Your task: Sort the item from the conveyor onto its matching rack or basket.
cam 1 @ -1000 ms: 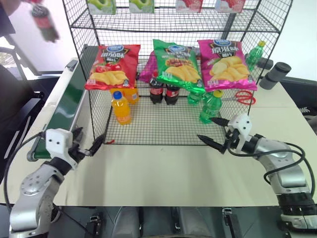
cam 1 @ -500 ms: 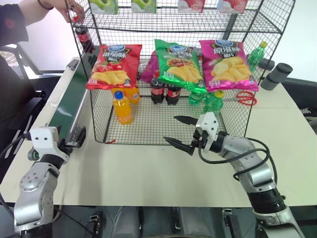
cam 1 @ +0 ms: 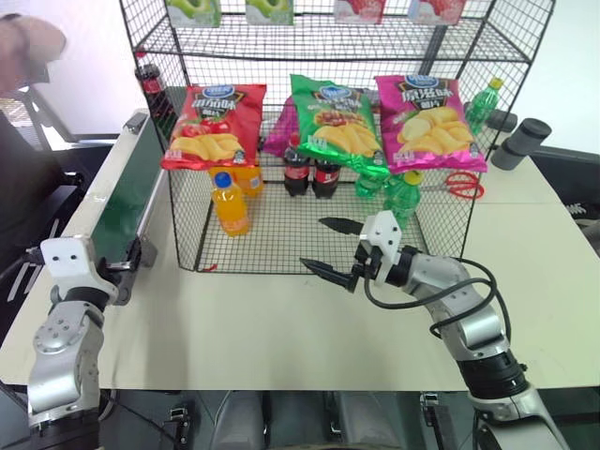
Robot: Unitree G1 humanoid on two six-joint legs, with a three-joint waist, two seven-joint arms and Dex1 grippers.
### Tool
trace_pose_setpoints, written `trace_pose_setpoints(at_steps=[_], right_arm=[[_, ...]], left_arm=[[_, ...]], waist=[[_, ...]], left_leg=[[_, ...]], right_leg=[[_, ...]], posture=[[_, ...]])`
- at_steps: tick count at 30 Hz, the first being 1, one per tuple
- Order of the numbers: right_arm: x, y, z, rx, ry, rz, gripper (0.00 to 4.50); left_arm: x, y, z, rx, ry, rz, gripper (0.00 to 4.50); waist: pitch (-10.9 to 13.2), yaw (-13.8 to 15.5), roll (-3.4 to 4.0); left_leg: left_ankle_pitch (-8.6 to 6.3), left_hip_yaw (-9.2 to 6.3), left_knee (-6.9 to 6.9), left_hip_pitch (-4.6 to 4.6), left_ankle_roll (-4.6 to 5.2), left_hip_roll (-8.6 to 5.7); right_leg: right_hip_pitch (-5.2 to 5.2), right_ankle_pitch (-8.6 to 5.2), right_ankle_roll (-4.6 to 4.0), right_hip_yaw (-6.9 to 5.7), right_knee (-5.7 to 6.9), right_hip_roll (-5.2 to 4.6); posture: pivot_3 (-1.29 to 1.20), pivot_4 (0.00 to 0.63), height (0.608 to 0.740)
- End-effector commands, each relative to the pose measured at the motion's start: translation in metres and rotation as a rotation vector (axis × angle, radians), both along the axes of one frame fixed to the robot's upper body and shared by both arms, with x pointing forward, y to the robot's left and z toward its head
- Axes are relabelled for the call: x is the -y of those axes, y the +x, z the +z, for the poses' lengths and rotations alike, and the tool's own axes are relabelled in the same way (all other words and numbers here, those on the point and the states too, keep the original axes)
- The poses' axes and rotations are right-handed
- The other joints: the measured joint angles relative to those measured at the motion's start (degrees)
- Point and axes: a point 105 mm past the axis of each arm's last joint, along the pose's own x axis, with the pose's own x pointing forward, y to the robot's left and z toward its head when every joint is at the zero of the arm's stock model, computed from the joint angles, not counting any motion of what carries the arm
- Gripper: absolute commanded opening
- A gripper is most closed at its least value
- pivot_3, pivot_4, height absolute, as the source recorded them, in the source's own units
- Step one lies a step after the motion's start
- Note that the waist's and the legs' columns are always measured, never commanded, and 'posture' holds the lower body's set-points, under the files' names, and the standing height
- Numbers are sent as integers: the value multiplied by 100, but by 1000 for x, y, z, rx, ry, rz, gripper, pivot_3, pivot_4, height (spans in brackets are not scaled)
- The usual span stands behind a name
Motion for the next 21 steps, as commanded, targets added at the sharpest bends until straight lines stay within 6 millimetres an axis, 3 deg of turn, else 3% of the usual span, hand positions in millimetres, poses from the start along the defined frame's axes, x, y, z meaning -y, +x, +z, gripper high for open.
trace_pose_setpoints(at_steps=[1, 8, 21], right_arm=[[-5, -1, 9, 43, 18, 17, 4422], [-6, 0, 9, 41, 18, 20, 4422], [-15, -1, 11, 44, 27, 38, 4422]], left_arm=[[-7, -5, 16, 77, 10, 15, 4500], [-9, -7, 19, 115, 7, 27, 4500], [12, 7, 22, 133, 5, -54, 4500]], waist=[[0, 0, 0], [0, -1, 0], [0, -5, 0]], left_leg=[[0, 0, 0, 0, 0, 0], [0, -1, 0, 0, 0, 0], [0, -1, 0, -1, -1, -1]], right_leg=[[0, 0, 0, 0, 0, -1], [0, 0, 0, 0, 0, -4], [0, 0, 0, -1, 0, -6]], posture=[[0, 150, 734], [0, 150, 734], [0, 150, 734]])
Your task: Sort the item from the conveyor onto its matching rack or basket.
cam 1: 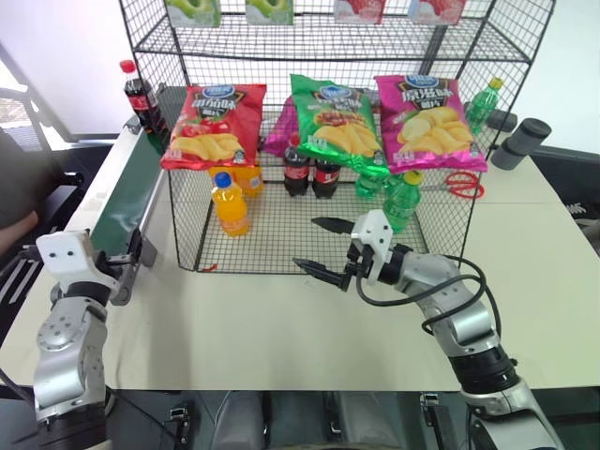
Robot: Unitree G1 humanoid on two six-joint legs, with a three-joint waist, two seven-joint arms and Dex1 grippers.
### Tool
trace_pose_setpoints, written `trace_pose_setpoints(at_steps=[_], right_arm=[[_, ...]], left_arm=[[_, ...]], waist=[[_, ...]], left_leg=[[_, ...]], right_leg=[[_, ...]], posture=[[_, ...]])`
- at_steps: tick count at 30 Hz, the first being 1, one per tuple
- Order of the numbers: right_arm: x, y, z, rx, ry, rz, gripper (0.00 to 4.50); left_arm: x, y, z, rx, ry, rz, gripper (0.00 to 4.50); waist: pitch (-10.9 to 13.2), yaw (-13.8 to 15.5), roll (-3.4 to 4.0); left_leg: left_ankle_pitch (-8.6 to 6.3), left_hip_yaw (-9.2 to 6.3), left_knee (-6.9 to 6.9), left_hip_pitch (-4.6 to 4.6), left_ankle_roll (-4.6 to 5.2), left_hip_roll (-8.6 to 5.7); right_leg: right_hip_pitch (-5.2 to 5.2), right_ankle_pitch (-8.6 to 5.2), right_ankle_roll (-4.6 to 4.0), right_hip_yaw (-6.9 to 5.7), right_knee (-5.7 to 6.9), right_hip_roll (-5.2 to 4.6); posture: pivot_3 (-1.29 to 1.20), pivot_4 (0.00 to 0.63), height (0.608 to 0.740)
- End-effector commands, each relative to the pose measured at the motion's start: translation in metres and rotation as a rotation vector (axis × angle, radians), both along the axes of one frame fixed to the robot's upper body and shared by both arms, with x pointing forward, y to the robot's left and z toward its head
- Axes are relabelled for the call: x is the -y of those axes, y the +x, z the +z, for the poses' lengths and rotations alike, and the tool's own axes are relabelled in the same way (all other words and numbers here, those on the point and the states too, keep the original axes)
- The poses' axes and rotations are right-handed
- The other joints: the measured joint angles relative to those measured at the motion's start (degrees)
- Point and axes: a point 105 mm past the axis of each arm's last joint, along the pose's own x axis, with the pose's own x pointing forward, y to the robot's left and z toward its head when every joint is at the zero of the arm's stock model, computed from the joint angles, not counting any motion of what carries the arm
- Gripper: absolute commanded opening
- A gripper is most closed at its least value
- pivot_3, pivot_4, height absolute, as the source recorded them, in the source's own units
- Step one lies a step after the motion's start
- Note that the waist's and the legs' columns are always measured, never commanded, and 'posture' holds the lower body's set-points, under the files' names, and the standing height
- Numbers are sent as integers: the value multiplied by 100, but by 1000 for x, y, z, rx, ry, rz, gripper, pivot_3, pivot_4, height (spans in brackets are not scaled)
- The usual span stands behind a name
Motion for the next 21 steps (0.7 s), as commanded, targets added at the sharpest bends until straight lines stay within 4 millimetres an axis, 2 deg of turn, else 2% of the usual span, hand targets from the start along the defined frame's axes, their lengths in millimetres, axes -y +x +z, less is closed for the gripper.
trace_pose_setpoints(at_steps=[1, 14, 21], right_arm=[[-4, -3, 10, 44, 20, 14, 4422], [-11, -6, 9, 33, 24, 34, 4422], [-11, -7, 9, 32, 24, 39, 4422]], left_arm=[[1, 1, 12, 50, 28, -6, 4500], [-8, -1, 9, 34, 17, 51, 4500], [-20, 1, 7, 24, 30, 130, 4500]], waist=[[0, -2, 0], [0, -1, 0], [0, 3, 0]], left_leg=[[0, 0, 0, 0, 0, 0], [0, 0, 0, 0, 0, 0], [0, 0, 0, 0, 0, 0]], right_leg=[[0, 0, 0, 0, 0, 0], [0, 0, 0, 0, 0, 0], [0, 0, 0, -1, 0, -1]], posture=[[0, 150, 734], [0, 150, 734], [0, 150, 734]])
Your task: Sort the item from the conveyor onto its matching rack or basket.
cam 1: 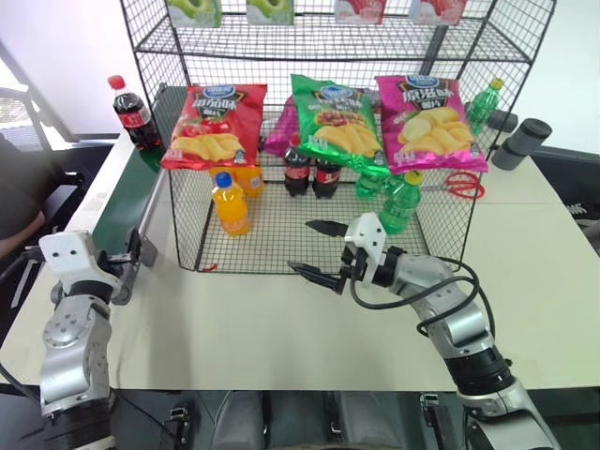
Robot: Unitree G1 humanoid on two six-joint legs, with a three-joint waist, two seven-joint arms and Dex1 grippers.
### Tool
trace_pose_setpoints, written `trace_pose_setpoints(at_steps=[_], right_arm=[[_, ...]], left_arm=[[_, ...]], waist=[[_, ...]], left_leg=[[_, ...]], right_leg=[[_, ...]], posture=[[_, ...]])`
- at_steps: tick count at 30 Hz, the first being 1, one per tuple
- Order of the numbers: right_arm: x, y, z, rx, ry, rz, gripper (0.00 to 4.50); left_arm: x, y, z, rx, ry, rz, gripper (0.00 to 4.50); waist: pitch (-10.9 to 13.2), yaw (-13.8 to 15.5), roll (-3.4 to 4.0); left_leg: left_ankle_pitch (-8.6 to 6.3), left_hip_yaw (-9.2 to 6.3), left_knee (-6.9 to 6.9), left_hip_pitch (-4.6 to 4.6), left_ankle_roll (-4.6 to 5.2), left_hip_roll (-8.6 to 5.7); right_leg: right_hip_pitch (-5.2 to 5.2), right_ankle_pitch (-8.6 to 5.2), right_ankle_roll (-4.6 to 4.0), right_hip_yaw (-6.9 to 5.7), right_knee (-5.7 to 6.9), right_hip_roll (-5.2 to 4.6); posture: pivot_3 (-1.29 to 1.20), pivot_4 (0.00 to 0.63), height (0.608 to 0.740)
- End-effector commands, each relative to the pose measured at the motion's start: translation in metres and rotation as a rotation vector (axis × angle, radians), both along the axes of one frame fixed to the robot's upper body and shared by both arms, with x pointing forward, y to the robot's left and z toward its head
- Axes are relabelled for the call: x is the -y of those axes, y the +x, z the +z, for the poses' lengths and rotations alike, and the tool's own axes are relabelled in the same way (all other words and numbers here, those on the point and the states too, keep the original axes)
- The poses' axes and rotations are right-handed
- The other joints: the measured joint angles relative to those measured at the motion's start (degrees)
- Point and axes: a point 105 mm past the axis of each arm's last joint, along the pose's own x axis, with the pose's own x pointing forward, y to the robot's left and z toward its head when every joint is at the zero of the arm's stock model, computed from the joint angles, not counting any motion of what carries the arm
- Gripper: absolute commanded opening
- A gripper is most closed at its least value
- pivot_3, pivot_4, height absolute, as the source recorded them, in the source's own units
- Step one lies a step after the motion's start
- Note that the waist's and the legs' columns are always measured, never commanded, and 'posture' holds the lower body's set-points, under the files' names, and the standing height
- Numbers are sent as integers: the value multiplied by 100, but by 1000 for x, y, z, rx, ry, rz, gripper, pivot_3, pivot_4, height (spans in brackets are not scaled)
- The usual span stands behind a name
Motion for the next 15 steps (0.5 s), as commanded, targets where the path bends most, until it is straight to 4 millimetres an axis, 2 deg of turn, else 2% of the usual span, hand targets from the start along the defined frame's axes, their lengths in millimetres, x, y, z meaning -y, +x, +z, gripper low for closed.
trace_pose_setpoints(at_steps=[1, 15], right_arm=[[-4, -4, 12, 42, 26, 23, 4422], [-7, -7, 9, 36, 27, 38, 4422]], left_arm=[[-10, -3, 9, 20, 49, 48, 4500], [-15, -5, 6, 31, 33, 41, 4500]], waist=[[0, -9, 0], [0, -5, 0]], left_leg=[[0, 0, 0, 0, 0, 0], [0, 0, -1, -1, 0, 0]], right_leg=[[0, 0, 0, 0, 0, 0], [-1, 0, 0, -1, 0, -3]], posture=[[0, 150, 734], [0, 150, 734]])
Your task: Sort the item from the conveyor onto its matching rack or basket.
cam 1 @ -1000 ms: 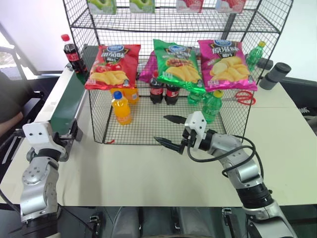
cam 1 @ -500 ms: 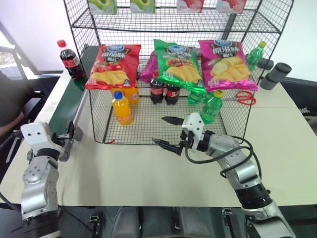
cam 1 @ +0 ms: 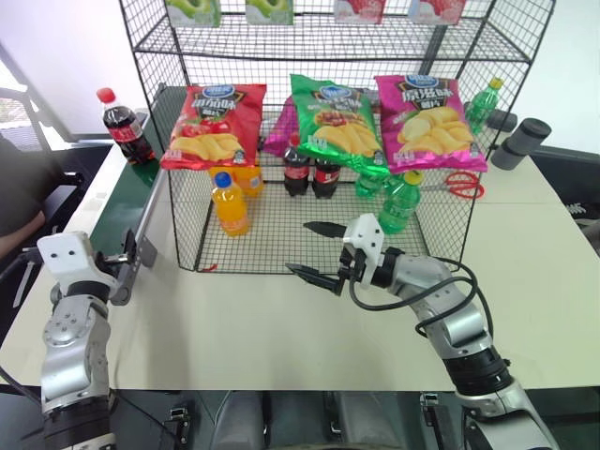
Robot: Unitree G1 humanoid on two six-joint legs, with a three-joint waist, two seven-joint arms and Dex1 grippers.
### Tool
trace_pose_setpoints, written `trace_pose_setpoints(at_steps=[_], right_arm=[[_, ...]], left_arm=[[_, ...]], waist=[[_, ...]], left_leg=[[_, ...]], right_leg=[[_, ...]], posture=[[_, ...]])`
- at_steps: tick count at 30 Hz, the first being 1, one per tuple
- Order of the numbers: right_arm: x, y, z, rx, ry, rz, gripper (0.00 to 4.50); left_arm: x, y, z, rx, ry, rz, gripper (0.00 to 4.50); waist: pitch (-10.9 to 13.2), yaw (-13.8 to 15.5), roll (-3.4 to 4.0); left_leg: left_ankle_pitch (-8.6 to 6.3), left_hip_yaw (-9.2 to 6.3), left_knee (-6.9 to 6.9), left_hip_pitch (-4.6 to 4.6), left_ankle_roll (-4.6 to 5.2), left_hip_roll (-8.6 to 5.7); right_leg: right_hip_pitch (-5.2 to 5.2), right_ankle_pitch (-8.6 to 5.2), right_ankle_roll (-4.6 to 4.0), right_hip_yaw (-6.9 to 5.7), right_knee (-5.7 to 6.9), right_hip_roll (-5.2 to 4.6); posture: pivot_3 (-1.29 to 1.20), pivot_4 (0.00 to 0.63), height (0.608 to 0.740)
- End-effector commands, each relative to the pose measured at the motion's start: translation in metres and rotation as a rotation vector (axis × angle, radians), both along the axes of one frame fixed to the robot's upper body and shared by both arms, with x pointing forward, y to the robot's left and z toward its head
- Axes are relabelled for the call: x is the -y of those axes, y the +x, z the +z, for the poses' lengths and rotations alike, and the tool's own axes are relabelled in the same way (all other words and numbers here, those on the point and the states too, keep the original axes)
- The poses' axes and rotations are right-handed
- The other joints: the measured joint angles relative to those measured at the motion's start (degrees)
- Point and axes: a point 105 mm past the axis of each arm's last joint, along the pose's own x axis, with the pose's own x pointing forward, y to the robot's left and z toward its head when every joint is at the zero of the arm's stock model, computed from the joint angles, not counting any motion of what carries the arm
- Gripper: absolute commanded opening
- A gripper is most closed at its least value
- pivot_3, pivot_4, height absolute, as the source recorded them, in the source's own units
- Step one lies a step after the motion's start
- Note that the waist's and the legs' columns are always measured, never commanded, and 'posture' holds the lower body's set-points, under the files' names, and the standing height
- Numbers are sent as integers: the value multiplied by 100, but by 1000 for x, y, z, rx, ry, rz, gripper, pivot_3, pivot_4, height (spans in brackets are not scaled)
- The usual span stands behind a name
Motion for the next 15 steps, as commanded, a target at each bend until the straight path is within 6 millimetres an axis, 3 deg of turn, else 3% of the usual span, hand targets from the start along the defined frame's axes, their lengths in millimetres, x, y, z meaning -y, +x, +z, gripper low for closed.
trace_pose_setpoints(at_steps=[1, 15], right_arm=[[-4, -5, 10, 39, 24, 23, 4422], [-1, -4, 11, 44, 23, 18, 4422]], left_arm=[[-9, -5, 12, 47, 20, 15, 4500], [-10, -4, 11, 45, 27, 6, 4500]], waist=[[0, 0, 0], [0, -1, 0]], left_leg=[[0, 0, 0, 0, 0, 0], [0, 0, -1, 0, 0, 0]], right_leg=[[0, 0, 0, 0, 0, 0], [-1, 0, -1, 0, 0, -3]], posture=[[0, 150, 734], [0, 150, 734]])
